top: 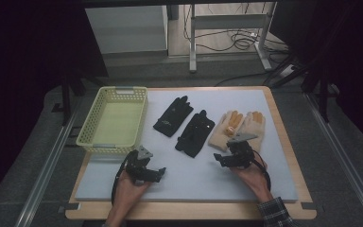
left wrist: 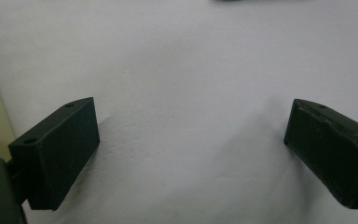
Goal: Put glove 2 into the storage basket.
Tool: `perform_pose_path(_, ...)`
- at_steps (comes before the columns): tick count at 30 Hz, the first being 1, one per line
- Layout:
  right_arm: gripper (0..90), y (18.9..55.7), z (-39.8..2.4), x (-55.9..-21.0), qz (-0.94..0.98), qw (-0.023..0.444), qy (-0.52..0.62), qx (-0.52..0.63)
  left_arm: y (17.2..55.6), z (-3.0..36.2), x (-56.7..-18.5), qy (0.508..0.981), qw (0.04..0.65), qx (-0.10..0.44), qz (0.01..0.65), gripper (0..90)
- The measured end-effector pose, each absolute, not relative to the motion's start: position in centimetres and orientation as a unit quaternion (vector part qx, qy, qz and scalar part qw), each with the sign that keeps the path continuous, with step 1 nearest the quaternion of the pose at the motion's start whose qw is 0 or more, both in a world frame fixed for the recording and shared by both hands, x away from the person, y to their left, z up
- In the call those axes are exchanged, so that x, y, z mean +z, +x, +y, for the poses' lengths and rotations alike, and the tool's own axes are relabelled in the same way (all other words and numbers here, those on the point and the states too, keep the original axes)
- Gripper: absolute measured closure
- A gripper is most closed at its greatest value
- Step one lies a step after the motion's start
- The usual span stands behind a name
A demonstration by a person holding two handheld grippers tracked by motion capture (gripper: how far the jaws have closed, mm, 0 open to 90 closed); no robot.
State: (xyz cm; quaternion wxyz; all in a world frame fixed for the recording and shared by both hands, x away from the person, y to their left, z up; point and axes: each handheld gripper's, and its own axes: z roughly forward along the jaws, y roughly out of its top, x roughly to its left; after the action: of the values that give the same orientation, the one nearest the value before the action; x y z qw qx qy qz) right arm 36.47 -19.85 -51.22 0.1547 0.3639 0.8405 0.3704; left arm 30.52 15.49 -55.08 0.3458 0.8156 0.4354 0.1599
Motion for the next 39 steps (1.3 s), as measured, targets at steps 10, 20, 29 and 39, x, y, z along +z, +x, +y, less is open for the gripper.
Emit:
perform_pose_path(10,39.3,39.2,-17.2,-50.0,0.842,0.158,0.351,0.379,30.5,15.5,-55.1,0.816,0.346,0.16,0.435,3.8)
perform_pose_path(20,20.9,42.4,-13.1,-50.4,0.85,0.151,0.348,0.365,30.5,15.5,-55.1,0.816,0.346,0.16,0.435,3.8)
perform_pose_path(29,15.5,45.5,-10.7,-51.1,0.85,0.161,0.367,0.343,30.5,15.5,-55.1,0.816,0.346,0.16,0.435,3.9)
perform_pose_path(39,30.7,47.3,-9.3,-52.5,0.862,0.185,0.367,0.297,30.6,15.5,-55.1,0.816,0.345,0.159,0.436,3.6)
